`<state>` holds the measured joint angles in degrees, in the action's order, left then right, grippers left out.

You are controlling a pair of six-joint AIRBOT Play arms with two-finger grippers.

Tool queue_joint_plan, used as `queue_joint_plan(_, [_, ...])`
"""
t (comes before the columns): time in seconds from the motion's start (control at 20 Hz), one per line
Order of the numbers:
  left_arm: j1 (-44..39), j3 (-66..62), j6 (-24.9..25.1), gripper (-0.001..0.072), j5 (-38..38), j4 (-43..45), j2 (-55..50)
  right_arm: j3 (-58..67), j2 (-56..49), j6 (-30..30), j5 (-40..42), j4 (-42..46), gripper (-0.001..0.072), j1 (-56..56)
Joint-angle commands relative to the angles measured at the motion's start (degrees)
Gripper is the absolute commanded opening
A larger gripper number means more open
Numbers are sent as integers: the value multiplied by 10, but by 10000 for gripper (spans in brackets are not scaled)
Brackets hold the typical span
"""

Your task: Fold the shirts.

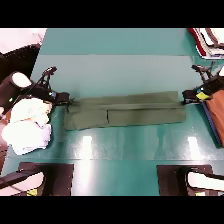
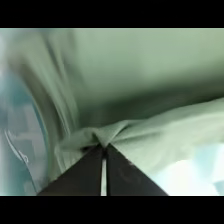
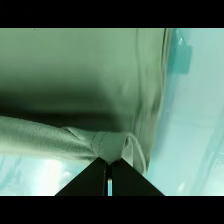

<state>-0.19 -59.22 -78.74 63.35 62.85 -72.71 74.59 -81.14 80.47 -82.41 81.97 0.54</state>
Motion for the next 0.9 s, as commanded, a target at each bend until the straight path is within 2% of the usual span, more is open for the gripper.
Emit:
queue_joint_plan(0.0, [1, -59, 18, 24, -46, -1, -78, 69, -78, 0, 12, -17, 18, 2])
queue_joint_plan(0.05, [1, -62, 15, 36, -57, -2, -79, 80, -89, 0, 14, -30, 18, 0])
queue_joint_plan(0.1, [1, -67, 7, 303, -62, -2, -78, 91, -99, -1, 14, -41, 25, -4])
queue_joint_plan(0.15, [1, -73, -9, 541, -61, -2, -78, 101, -106, -13, 14, -61, 169, -10])
queue_joint_plan(0.2, [2, -85, -19, 581, -47, -1, -77, 111, -110, -19, 9, -89, 395, -19])
queue_joint_plan(0.25, [2, -98, -18, 580, -24, 0, -76, 112, -110, -33, 2, -117, 420, -30])
queue_joint_plan(0.3, [2, -116, -18, 537, 9, 1, -76, 108, -105, -50, -10, -143, 420, -48])
queue_joint_plan(0.4, [2, -139, -12, 286, 54, -3, -76, 71, -85, -69, -13, -171, 420, -89])
queue_joint_plan(0.45, [2, -141, -12, 201, 63, -6, -73, 47, -75, -78, -11, -175, 429, -112])
queue_joint_plan(0.5, [2, -141, -12, 66, 65, -12, -70, 21, -66, -90, -11, -176, 510, -138])
queue_joint_plan(0.55, [2, -141, -12, 24, 63, -27, -70, 2, -65, -96, -11, -178, 553, -162])
queue_joint_plan(0.6, [-1, -141, -12, 23, 59, -48, -71, -17, -68, -105, -7, -185, 563, -188])
queue_joint_plan(0.85, [-82, -140, -27, 23, 6, -63, -71, -34, -134, -133, -5, -247, 555, -237])
